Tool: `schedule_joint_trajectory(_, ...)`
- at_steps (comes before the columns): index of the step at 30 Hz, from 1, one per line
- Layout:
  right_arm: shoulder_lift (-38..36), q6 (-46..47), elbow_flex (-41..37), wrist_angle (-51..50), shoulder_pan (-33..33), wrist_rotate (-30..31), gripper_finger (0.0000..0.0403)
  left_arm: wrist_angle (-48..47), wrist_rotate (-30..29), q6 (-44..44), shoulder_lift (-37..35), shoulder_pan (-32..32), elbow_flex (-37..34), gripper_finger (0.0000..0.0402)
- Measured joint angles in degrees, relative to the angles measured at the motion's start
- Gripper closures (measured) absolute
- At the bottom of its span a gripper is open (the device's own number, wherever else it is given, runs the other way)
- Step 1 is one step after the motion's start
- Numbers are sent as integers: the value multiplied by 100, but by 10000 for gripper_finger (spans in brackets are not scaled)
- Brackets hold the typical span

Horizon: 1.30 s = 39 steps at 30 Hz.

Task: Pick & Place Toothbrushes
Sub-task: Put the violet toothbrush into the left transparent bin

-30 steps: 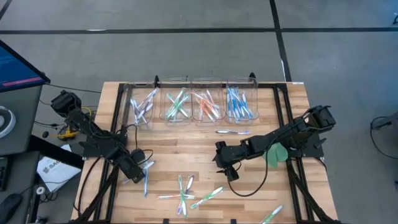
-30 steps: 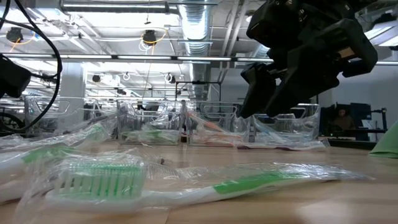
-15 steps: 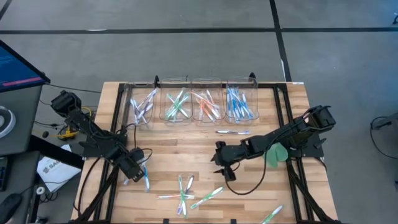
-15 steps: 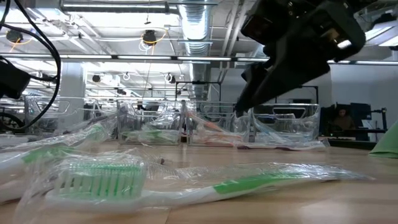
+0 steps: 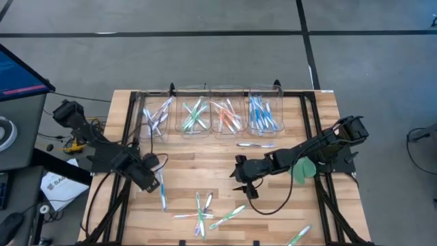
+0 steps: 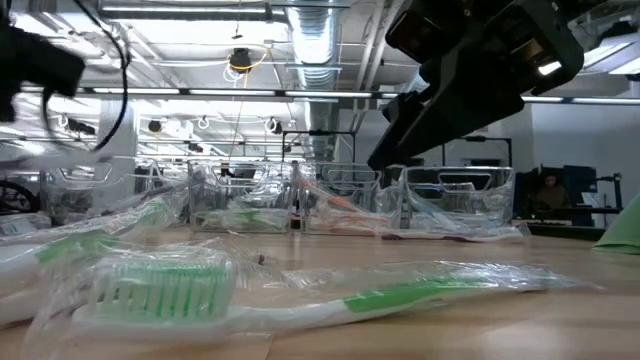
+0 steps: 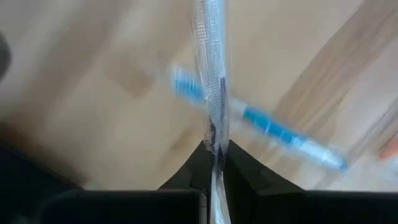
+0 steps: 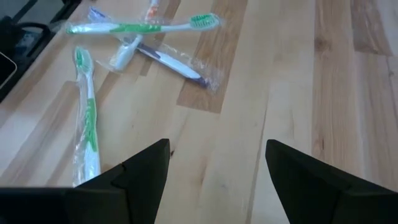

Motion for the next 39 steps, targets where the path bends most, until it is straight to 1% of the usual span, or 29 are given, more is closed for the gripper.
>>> schedule_joint_trajectory(6, 138, 336, 2, 167, 58, 0, 143, -717, -1069, 931, -366, 681, 821, 391)
schedule_joint_trajectory(11, 559, 348, 1, 624, 54, -61, 143, -1832, -1767, 1772, -508, 1578, 1595, 391)
schedule_joint_trajectory(13, 730, 348, 2, 785, 15, -241, 143, -2137, -2116, 2115, -554, 2015, 1858, 391)
schedule_joint_trajectory(15, 804, 348, -6, 1017, -54, -512, 143, -2204, -2417, 2531, -626, 2495, 2032, 390)
schedule_joint_trajectory(18, 846, 348, 8, 1137, -202, -958, 143, -2182, -2752, 3478, -668, 3333, 2251, 390)
schedule_joint_trajectory(21, 855, 350, 7, 1130, -317, -1192, 143, -2102, -2788, 4381, -687, 4247, 2322, 390)
schedule_joint_trajectory(25, 855, 348, 7, 1137, -343, -1204, 143, -1805, -2745, 5401, -674, 5431, 2320, 390)
schedule_joint_trajectory(28, 855, 348, 9, 1137, -337, -1219, 143, -1358, -2330, 6155, -639, 6151, 2279, 390)
schedule_joint_trajectory(30, 855, 315, 9, 1137, -339, -1218, 143, -990, -2119, 6394, -648, 6505, 2121, 390)
schedule_joint_trajectory(33, 855, 300, 7, 1137, -342, -1217, 143, -553, -1872, 6438, -644, 6882, 1688, 390)
schedule_joint_trajectory(36, 855, 295, 9, 1127, -343, -1218, 143, -342, -1530, 6454, -641, 7204, 1241, 390)
schedule_joint_trajectory(39, 855, 240, 9, 1108, -341, -1220, 143, -189, -1434, 6694, -638, 7498, 944, 388)
